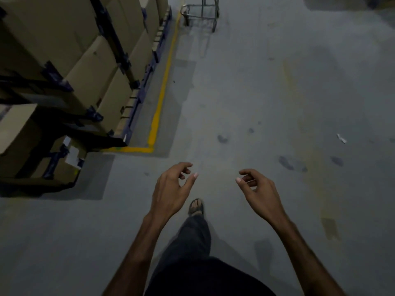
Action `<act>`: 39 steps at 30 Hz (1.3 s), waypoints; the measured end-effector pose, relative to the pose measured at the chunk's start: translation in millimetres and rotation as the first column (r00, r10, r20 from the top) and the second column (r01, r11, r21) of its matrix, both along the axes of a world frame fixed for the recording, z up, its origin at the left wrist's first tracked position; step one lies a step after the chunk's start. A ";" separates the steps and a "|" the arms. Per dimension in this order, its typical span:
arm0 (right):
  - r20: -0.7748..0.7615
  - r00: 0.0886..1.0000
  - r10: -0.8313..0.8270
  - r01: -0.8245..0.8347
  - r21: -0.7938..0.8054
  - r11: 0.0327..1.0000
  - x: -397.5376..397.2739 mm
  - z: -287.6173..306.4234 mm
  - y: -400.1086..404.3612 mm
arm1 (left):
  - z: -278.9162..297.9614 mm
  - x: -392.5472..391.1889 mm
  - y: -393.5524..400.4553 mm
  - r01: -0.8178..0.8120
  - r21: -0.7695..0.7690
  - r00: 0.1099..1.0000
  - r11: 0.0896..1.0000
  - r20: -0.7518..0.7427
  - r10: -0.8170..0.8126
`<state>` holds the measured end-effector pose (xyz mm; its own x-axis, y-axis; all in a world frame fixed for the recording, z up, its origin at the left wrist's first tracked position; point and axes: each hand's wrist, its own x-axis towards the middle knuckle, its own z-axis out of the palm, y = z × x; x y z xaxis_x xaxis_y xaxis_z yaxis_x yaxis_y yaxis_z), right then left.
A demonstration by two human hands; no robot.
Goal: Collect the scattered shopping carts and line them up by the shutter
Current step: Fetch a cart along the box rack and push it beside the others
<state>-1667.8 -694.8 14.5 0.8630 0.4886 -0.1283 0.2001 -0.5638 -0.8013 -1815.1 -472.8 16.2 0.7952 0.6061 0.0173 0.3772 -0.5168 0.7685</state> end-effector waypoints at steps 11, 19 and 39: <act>0.011 0.994 -0.104 0.104 0.036 0.994 207.5 20.1 155.3 | 19.9 228.4 170.9 0.102 0.002 0.995 0.995 0.019 -0.102; -0.015 0.996 -0.085 0.085 0.034 0.996 365.4 -4.8 250.6 | -1.9 387.8 265.9 0.096 0.012 0.995 0.995 0.001 -0.096; -0.026 0.999 0.027 -0.027 0.007 1.000 780.4 7.4 500.1 | -1.4 750.6 494.8 -0.026 -0.047 0.999 0.999 -0.041 0.025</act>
<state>-887.4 -194.6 21.9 0.8461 0.5123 -0.1472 0.1941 -0.5533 -0.8101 -1064.5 21.9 14.8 0.7789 0.6256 -0.0434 0.4209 -0.4702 0.7757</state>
